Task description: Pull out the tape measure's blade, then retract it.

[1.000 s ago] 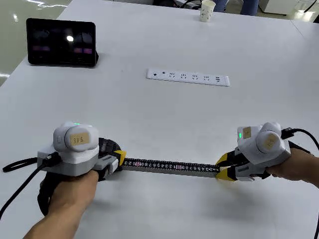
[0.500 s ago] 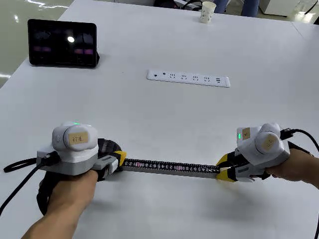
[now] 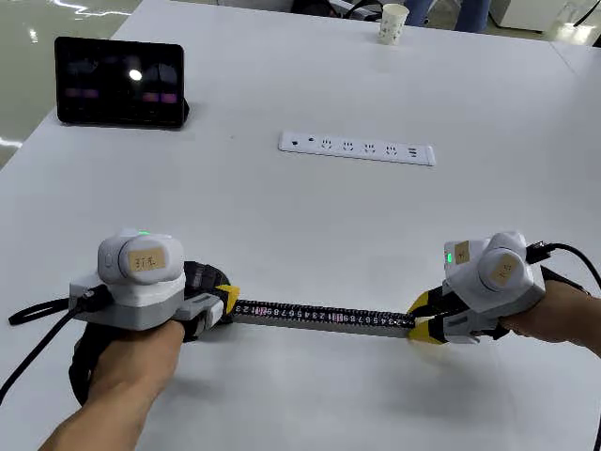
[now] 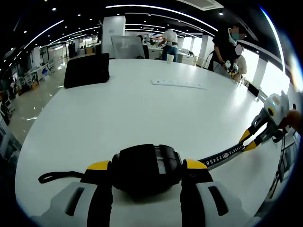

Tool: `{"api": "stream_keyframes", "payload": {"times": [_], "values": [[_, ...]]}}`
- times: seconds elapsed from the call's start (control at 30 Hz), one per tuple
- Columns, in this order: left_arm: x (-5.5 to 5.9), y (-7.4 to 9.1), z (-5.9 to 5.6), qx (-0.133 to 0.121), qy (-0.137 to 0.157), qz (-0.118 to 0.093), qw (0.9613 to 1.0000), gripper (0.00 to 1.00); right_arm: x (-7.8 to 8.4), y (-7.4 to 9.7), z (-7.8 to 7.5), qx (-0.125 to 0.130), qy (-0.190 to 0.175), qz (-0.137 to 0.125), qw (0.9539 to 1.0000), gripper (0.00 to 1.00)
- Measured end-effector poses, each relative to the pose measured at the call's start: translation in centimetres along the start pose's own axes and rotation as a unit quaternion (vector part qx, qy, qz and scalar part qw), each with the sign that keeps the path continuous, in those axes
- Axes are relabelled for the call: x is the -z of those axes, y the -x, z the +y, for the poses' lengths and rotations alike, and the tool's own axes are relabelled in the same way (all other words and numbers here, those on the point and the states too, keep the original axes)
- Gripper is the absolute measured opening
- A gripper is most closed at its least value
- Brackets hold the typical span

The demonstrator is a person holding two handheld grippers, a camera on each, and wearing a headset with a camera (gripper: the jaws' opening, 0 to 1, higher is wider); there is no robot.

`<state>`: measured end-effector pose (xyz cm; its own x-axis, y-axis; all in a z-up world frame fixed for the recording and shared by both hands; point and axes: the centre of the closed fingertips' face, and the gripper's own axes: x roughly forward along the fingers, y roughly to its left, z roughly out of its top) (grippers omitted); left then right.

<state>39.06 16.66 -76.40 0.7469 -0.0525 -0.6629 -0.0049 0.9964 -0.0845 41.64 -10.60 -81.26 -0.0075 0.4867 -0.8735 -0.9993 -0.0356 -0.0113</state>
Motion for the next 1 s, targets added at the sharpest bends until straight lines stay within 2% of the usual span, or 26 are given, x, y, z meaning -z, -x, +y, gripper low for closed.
{"api": "stream_keyframes", "payload": {"times": [0.27,1.0], "values": [[0.0,0.0,0.1,0.0,0.001,0.0,1.0,0.52,0.0,0.0,0.0,0.002,0.001,0.002,1.0,0.11],[0.0,-0.2,0.1,0.003,0.001,0.002,1.0,0.52,-1.4,-1.0,0.1,-0.004,-0.001,-0.005,1.0,0.11]]}}
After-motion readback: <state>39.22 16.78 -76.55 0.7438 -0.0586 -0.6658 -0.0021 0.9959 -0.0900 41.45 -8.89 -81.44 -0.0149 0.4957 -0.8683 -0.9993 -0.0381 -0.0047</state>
